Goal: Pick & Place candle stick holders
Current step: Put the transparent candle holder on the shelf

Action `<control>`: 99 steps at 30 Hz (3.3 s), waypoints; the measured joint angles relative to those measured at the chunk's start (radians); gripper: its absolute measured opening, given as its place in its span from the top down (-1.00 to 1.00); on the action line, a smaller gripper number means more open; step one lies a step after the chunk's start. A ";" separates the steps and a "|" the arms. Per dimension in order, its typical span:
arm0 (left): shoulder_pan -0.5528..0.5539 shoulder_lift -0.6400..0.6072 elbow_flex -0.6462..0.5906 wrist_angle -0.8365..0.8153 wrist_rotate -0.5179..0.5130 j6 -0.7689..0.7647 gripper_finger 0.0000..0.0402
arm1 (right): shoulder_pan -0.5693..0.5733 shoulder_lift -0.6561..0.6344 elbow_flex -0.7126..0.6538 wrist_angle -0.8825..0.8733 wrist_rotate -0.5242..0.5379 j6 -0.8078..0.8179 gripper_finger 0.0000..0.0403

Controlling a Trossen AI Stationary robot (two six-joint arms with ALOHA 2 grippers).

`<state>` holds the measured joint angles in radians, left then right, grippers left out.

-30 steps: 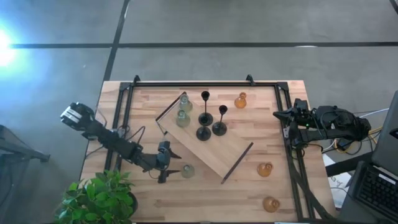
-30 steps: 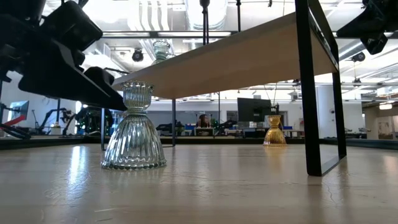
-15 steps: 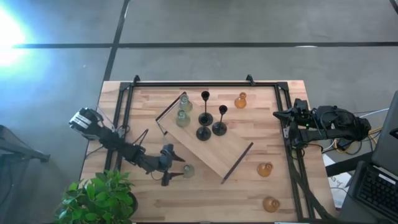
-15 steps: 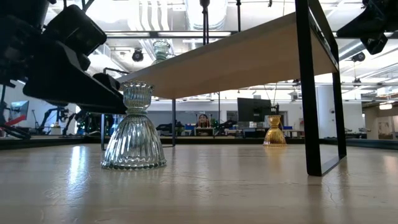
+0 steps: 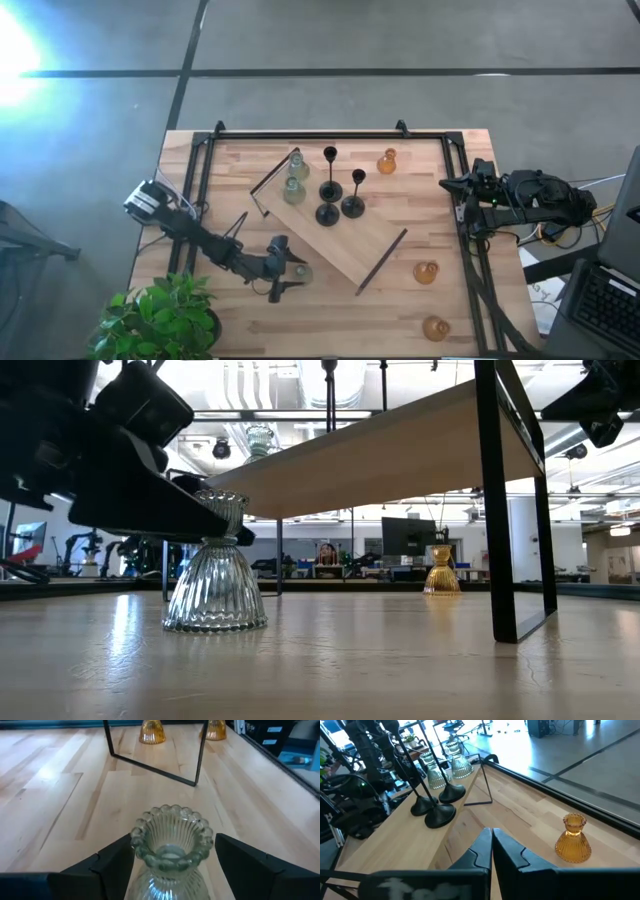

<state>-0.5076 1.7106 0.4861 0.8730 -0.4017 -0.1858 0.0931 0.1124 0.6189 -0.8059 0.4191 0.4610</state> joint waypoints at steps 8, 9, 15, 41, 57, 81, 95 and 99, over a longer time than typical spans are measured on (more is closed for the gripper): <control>0.017 0.016 0.015 0.007 -0.029 0.009 -0.03 | 0.000 0.000 0.000 0.000 0.000 0.000 0.96; 0.017 0.015 0.015 0.008 -0.040 0.009 0.03 | 0.000 0.000 0.000 0.000 0.000 0.000 0.96; 0.018 0.011 0.016 0.007 -0.096 -0.010 0.32 | 0.000 0.000 0.000 0.000 0.000 0.000 0.96; 0.017 -0.339 0.015 -0.417 -0.321 -0.151 0.32 | 0.000 0.000 0.000 0.000 0.000 0.000 0.96; 0.016 -0.587 0.015 -0.629 -0.408 -0.185 0.32 | 0.000 0.000 0.000 0.000 0.000 0.000 0.96; 0.051 -0.653 0.222 -0.889 -0.426 -0.130 0.32 | 0.000 0.000 0.000 0.000 0.000 0.000 0.96; 0.129 -0.612 0.189 -0.758 -0.426 -0.119 0.32 | 0.000 0.000 0.000 0.000 0.000 0.000 0.96; 0.156 -0.594 0.147 -0.645 -0.391 -0.099 0.32 | 0.000 0.000 0.000 0.000 0.000 0.000 0.96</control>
<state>-0.3521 1.1171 0.6334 0.2278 -0.7924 -0.2850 0.0929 0.1124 0.6186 -0.8059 0.4191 0.4610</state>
